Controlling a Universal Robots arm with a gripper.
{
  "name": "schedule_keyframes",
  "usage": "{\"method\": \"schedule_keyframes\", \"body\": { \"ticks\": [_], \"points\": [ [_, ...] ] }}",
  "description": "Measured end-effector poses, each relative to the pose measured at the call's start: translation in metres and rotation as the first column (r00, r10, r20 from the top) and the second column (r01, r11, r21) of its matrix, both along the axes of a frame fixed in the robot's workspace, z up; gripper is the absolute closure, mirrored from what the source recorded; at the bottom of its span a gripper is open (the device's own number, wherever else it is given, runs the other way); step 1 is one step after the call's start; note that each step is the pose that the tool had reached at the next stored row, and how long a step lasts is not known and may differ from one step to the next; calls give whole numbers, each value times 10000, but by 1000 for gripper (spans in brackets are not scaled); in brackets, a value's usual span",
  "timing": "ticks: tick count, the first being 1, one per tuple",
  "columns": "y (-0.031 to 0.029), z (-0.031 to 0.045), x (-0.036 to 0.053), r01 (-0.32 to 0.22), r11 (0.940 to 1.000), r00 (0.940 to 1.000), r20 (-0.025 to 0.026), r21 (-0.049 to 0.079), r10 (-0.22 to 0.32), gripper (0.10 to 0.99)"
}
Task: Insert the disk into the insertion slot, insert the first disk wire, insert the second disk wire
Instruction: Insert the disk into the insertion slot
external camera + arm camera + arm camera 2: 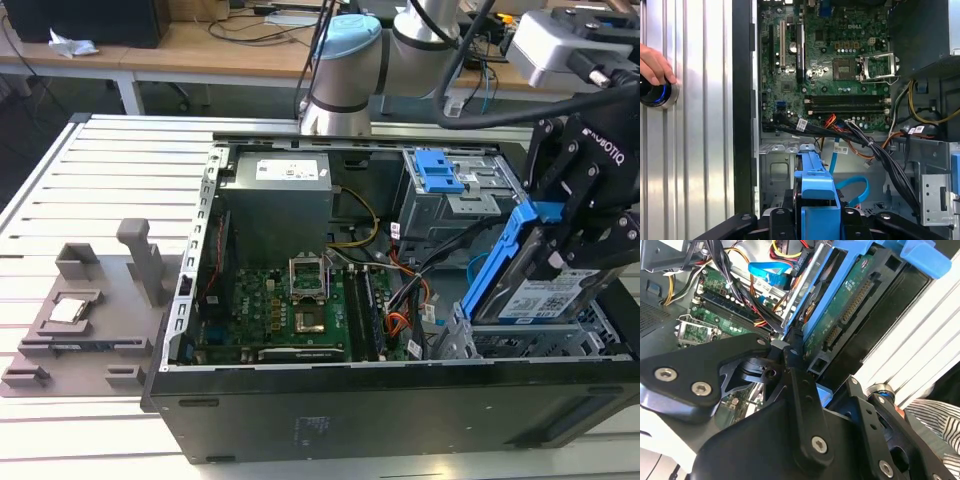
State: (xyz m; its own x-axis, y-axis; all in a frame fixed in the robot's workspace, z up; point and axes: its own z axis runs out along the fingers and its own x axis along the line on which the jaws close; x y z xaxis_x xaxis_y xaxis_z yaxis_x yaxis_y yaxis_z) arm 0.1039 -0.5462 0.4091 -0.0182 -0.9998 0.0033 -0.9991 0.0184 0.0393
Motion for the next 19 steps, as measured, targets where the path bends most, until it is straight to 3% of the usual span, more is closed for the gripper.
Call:
{"method": "schedule_keyframes", "body": {
  "ticks": [15, 19],
  "points": [
    [0, -232, 0, 0, 10000, 10000, 0, 0, 0, 725],
    [0, -235, 0, 0, 10000, 10000, 0, 0, 0, 725]
  ]
}}
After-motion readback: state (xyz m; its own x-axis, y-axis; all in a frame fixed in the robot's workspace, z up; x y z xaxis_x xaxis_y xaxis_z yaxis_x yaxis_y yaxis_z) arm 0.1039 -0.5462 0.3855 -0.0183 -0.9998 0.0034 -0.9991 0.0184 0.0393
